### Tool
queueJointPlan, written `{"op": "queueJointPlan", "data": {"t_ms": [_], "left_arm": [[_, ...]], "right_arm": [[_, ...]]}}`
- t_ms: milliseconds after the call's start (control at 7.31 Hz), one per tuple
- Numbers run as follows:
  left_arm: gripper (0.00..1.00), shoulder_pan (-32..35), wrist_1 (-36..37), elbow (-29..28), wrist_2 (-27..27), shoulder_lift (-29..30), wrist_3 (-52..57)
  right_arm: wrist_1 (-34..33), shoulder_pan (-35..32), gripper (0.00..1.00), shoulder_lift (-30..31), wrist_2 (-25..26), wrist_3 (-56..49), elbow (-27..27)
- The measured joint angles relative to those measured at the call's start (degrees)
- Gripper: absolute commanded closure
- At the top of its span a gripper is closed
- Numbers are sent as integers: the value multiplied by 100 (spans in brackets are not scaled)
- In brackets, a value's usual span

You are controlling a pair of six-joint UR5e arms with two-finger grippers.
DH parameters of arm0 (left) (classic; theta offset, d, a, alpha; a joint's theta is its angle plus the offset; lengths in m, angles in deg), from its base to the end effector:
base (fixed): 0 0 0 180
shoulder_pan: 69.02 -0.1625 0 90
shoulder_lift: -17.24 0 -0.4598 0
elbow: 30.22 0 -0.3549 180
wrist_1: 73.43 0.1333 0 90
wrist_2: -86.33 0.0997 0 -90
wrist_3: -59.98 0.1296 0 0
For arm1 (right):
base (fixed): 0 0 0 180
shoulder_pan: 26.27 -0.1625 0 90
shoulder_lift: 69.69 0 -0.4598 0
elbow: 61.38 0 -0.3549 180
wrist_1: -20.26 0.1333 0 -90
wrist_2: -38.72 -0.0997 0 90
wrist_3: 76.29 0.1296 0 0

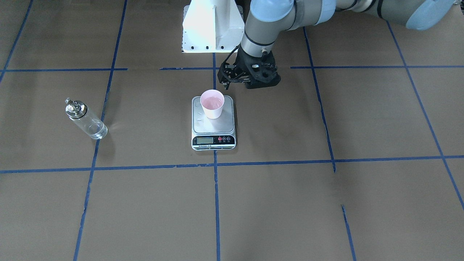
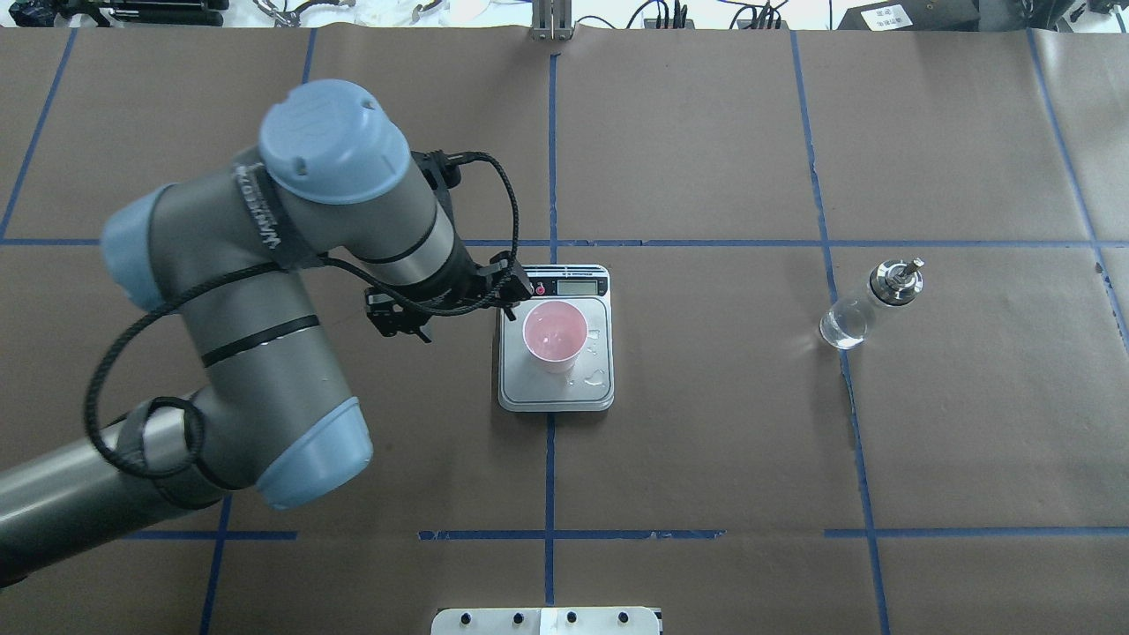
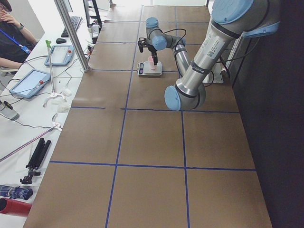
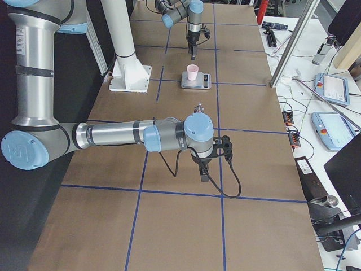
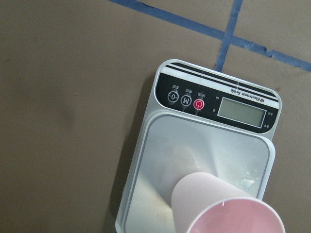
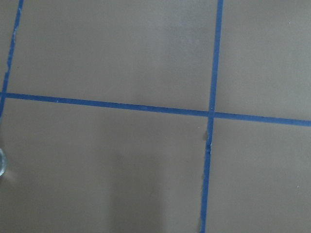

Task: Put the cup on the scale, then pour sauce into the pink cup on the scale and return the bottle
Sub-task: 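Withdraw the left gripper while moving the right gripper toward the glass bottle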

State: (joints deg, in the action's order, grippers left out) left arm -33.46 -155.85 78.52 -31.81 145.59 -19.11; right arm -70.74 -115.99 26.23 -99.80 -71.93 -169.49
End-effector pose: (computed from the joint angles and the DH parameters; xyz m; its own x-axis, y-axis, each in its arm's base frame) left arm 0.4703 -0.4250 0.2235 0.5605 -0.1955 -0.8047 0.1171 0.9807 -0.1568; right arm 0.0342 -0.4141 0.6098 0.6601 -0.0736 0.7476 -0.0455 0.9894 0.1376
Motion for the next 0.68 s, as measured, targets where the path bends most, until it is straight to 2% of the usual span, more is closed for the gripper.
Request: {"op": "queueJointPlan", "data": {"t_ms": [137, 410, 547, 684], "left_arm": [[0, 175, 80, 368, -4, -287, 215], [0, 601, 140, 665, -7, -702, 854], [0, 828, 150, 842, -9, -968, 1250], [0, 1094, 154, 1037, -13, -1312, 1727]], "right_arm": [[-164, 189, 0, 115, 19, 512, -522], [-257, 651, 0, 443, 58, 1264, -1595], [-263, 1014, 0, 532, 199, 1777, -2037], [-261, 1586, 0, 557, 584, 2526, -2473]]}}
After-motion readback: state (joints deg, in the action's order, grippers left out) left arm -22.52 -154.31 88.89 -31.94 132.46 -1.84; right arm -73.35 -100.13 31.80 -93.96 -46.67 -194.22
